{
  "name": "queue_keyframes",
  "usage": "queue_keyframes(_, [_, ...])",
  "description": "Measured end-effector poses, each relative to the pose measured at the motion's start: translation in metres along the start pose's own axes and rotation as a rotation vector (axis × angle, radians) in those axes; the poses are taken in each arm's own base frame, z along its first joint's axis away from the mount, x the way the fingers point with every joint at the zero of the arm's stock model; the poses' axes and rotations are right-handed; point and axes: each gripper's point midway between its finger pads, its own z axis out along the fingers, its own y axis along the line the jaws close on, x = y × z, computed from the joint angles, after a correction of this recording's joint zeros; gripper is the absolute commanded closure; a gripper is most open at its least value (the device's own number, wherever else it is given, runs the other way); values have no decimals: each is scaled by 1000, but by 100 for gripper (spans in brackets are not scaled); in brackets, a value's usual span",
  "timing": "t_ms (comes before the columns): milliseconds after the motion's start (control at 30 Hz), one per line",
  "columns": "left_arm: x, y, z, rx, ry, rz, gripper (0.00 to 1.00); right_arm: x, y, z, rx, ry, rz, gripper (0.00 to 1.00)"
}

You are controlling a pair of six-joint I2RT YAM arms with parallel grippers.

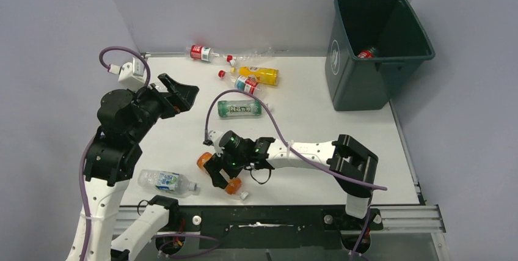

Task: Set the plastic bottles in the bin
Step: Pick up the plastic bottle at the center of the board.

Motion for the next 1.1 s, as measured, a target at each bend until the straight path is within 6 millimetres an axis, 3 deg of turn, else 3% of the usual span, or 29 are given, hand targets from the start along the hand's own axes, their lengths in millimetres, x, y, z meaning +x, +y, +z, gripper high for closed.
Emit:
queue_keyframes(300, [-15, 17, 9, -112, -44, 36, 8, 8, -2, 18, 24, 68, -22, 17])
queue_keyframes(700, [-16, 37, 29, -211, -39, 59, 7, 19, -8, 24, 63, 121, -41, 40])
queue_keyframes(1100, [-16, 38, 32, -211, -37, 61, 7, 15, -18, 21, 106, 110, -45, 44])
